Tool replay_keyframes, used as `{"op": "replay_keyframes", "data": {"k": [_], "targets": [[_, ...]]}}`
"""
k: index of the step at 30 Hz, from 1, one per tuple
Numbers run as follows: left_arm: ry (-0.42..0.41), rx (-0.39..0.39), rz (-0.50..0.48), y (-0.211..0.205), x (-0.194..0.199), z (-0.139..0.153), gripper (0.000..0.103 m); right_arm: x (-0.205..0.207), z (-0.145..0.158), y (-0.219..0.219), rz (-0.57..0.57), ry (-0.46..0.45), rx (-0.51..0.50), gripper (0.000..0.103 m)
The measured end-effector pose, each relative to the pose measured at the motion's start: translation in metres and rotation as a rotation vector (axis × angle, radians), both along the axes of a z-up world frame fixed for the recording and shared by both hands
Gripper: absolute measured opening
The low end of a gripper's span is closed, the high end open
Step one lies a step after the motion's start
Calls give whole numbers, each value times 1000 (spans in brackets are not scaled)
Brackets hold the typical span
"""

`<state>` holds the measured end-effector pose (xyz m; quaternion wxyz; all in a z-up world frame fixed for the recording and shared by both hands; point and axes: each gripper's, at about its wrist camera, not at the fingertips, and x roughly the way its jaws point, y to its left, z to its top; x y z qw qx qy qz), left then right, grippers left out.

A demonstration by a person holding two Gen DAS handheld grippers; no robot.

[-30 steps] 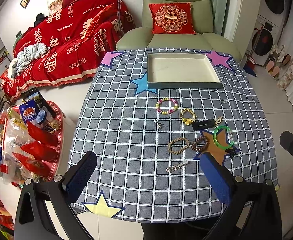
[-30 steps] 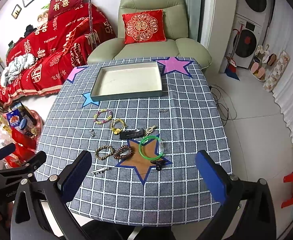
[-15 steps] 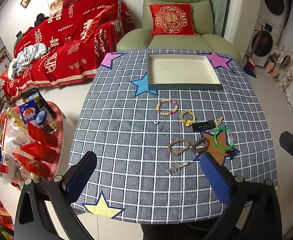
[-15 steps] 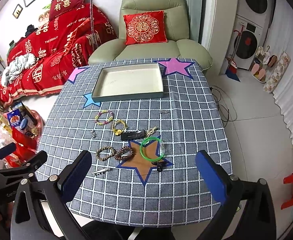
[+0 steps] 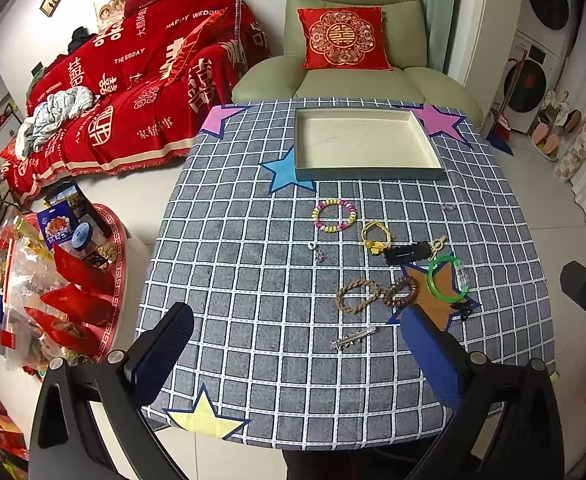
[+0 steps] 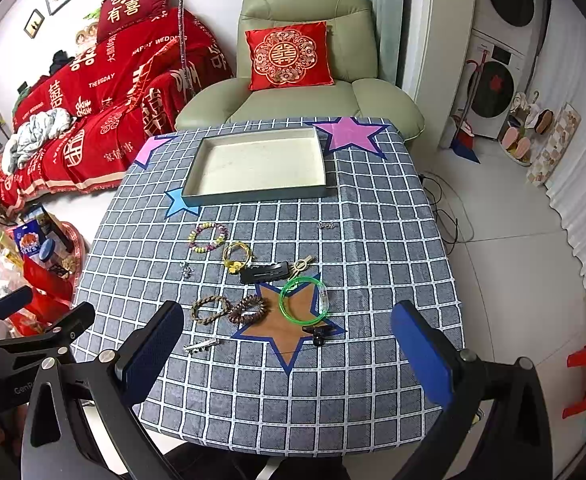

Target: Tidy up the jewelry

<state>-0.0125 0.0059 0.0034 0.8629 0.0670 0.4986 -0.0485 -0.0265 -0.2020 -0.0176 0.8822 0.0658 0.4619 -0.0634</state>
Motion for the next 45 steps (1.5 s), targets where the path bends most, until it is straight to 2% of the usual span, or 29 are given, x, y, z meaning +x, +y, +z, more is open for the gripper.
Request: {"op": "replay_keyframes", "data": {"k": [45], "targets": [[1,1,-1,1,2,0,103,3,0,1,4,-5,1,103]]}}
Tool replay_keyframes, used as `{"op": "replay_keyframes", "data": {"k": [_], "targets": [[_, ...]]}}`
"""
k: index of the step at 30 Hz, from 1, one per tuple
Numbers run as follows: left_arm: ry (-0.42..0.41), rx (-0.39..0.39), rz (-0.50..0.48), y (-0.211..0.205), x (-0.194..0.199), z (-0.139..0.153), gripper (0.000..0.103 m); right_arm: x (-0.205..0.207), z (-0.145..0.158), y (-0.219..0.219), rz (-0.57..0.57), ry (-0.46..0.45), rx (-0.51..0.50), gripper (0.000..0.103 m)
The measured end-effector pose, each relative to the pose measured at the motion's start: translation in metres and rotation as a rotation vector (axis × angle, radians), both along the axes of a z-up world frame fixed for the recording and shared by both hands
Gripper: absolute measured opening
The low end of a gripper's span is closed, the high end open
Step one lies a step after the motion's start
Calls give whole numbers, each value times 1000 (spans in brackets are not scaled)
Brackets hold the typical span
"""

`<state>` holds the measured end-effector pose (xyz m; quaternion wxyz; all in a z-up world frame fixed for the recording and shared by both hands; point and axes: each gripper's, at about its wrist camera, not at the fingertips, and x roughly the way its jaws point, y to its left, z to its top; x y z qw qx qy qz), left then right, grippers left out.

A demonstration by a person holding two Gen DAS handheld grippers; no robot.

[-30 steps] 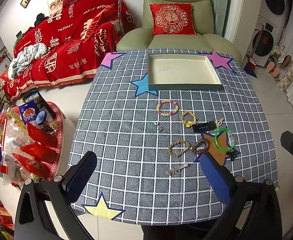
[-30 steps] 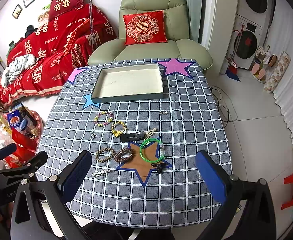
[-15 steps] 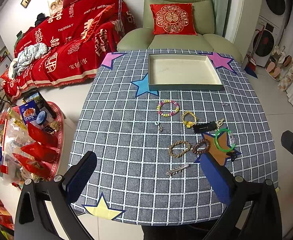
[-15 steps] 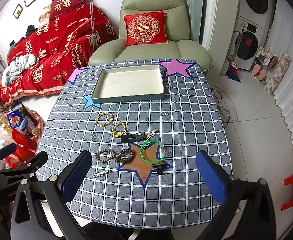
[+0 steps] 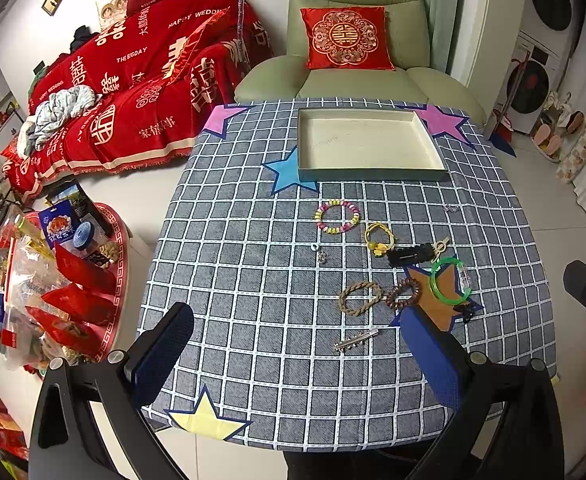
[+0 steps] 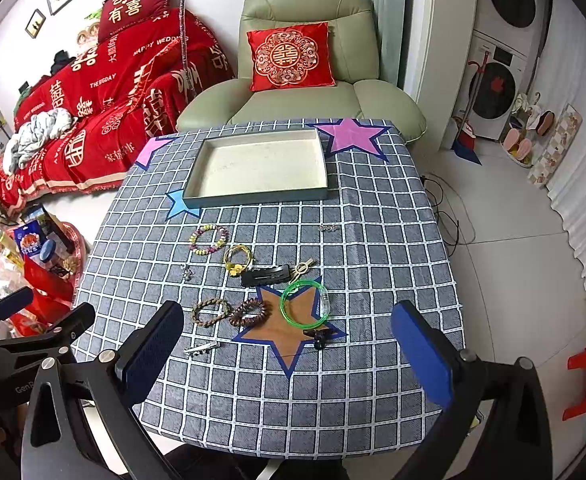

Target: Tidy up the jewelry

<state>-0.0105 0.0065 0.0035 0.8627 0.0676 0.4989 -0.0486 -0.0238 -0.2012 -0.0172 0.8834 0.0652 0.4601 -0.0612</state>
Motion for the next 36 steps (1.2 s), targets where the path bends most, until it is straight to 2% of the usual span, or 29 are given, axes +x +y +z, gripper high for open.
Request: {"op": "replay_keyframes", "data": {"k": [31,36], "targets": [[4,0,0,2,2,-1,103,2,0,2,-3,5,0,103],[15,4,-6,3,5,-9,103,4,-4,3,-9,15,2,103]]}}
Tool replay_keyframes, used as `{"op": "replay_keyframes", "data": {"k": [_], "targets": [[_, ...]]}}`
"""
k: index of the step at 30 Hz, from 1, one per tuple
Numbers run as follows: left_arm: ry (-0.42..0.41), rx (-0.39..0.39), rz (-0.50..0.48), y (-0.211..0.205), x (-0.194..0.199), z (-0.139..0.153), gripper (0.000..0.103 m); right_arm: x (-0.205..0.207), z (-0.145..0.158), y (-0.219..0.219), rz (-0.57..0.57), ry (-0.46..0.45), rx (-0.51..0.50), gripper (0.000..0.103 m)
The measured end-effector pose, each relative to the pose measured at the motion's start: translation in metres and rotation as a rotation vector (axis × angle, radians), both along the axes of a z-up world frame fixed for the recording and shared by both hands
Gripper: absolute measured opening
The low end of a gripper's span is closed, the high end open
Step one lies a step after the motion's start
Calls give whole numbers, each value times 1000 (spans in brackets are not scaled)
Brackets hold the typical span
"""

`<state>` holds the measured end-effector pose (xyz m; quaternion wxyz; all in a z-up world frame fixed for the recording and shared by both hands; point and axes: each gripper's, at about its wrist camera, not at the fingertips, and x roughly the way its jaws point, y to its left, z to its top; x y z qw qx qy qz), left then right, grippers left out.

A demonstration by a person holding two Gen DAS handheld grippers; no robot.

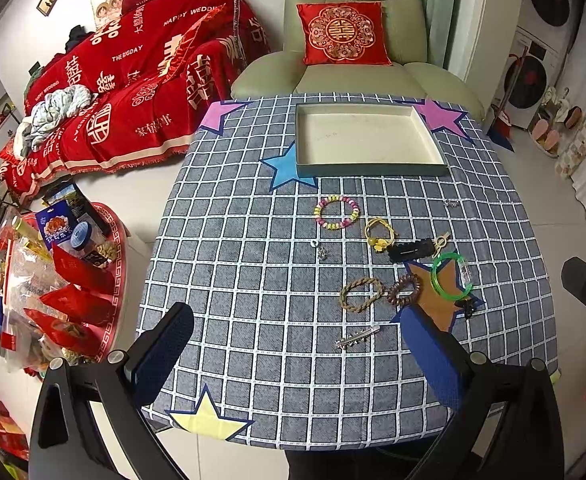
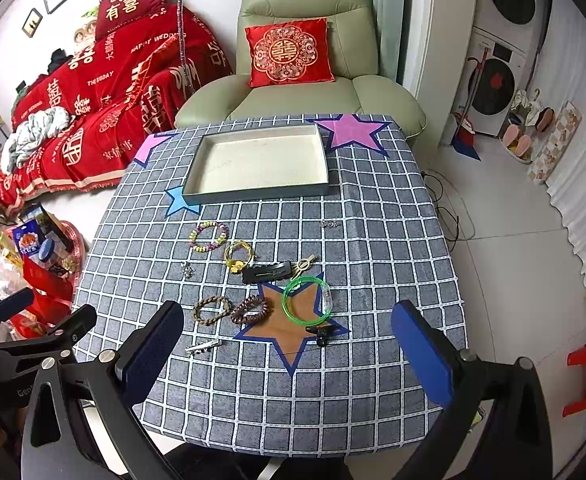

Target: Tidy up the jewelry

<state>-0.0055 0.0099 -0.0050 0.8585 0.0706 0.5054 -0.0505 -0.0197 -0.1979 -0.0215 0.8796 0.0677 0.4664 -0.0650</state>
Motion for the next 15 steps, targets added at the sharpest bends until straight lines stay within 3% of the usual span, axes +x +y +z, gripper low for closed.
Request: {"op": "replay_keyframes", "data": {"k": [11,15], "targets": [[89,-22,-44,18,23,-24,103,12,-26,-5,-68,77,56,103],[104,7,-59,27,38,-39,103,20,-45,-10,-118,128,82,103]]}}
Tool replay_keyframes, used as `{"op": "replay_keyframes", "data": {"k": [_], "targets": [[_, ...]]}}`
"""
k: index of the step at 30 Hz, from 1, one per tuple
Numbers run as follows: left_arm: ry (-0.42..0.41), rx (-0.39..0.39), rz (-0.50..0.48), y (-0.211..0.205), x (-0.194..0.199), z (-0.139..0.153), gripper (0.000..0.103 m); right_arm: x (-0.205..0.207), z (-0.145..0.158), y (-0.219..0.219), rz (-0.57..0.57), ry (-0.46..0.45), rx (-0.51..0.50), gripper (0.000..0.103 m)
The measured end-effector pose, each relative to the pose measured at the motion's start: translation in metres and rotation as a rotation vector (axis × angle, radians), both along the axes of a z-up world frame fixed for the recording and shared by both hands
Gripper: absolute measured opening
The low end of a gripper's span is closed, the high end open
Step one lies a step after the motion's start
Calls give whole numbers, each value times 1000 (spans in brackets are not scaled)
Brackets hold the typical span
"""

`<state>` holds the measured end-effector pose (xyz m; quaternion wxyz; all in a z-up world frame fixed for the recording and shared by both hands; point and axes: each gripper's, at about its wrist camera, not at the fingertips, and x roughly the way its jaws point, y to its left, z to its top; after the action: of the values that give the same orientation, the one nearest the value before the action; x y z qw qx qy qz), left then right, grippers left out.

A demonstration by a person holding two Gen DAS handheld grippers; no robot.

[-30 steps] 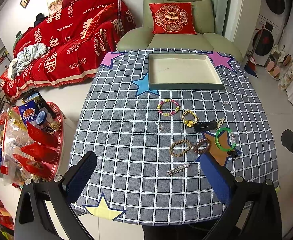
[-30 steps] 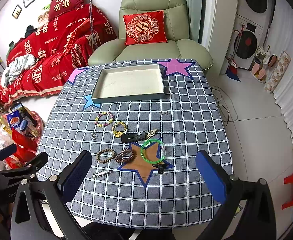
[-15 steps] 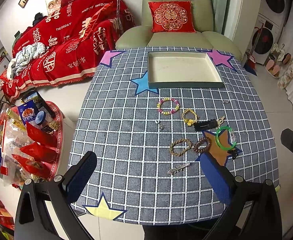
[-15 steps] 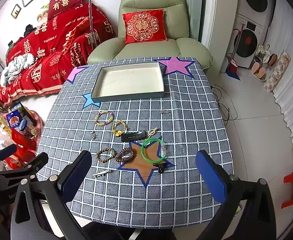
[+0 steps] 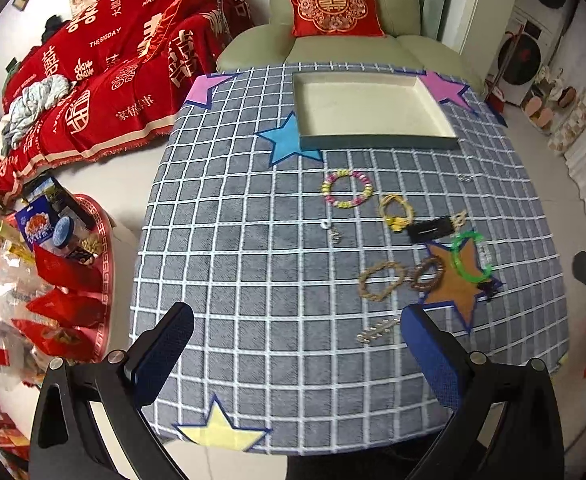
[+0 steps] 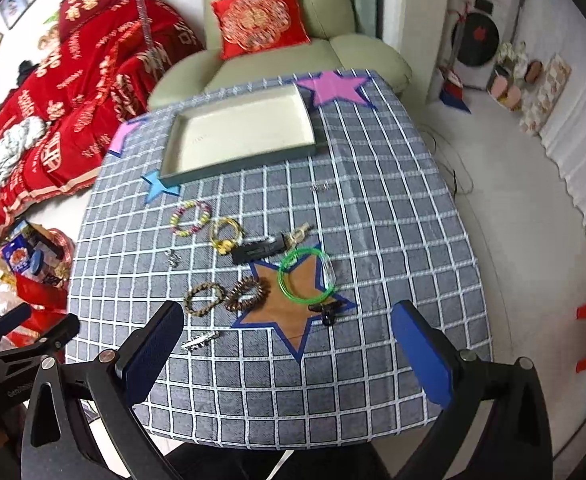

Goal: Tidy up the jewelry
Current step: 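Grasp the pink-yellow beaded bracelet with the left tool while the right tool grasps the green bangle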

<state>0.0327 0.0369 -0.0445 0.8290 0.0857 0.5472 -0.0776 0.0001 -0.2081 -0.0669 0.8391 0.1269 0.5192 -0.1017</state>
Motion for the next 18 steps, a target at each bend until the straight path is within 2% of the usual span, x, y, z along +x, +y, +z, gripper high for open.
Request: {"op": "replay_keyframes", "data": {"k": [6,12,13,14,18], "targets": [[45,-11,-20,11,29,-29,103,13,-32,-10,-56,70,3,103],[61,-20,-61,0,59,-59,103,28,-71,-28,-96,135,-4,103],[62,-18,-63,-2,65,-63,97,31,-80,-31,-100,149,-4,103],[72,-17,-70,-6,73,-70,96,33,-87,-34,-103,160,-2,103],[85,-26,-72,-16,95,-90,95,41,-115,-45,-107,201,1,103]]}}
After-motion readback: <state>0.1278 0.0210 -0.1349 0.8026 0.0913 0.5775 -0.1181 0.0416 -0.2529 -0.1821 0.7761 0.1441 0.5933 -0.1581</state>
